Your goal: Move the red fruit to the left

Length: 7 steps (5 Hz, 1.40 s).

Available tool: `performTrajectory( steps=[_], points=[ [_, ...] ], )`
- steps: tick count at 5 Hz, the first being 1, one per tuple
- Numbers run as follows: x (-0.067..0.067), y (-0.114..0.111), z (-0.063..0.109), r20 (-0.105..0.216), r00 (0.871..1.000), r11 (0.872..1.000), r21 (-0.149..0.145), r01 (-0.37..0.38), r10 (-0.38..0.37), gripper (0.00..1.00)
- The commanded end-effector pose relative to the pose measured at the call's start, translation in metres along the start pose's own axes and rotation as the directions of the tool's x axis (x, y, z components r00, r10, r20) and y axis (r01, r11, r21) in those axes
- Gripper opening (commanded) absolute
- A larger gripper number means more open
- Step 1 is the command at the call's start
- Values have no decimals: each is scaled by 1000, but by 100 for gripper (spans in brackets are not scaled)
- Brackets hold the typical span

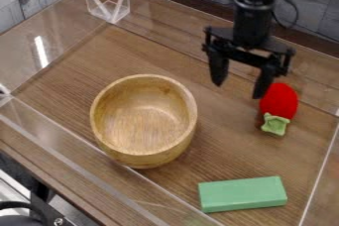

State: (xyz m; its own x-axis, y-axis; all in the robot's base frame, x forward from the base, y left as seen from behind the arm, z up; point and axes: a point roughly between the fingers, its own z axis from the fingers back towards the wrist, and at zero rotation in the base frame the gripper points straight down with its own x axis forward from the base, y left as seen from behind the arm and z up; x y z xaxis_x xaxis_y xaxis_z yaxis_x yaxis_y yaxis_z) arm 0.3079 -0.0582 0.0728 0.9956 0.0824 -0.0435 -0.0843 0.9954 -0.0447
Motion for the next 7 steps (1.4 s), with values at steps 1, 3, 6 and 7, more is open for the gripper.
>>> performTrajectory(
  steps=[1,3,6,7],
  points=[
    [10,-29,12,77,997,1000,-18,20,-19,100],
    [30,-68,11,168,985,999,-29,29,-24,100],
    [55,-48,4,219,972,996,-16,-88,90,100],
    [62,-48,9,227,966,992,-25,-123,126,100]
  ],
)
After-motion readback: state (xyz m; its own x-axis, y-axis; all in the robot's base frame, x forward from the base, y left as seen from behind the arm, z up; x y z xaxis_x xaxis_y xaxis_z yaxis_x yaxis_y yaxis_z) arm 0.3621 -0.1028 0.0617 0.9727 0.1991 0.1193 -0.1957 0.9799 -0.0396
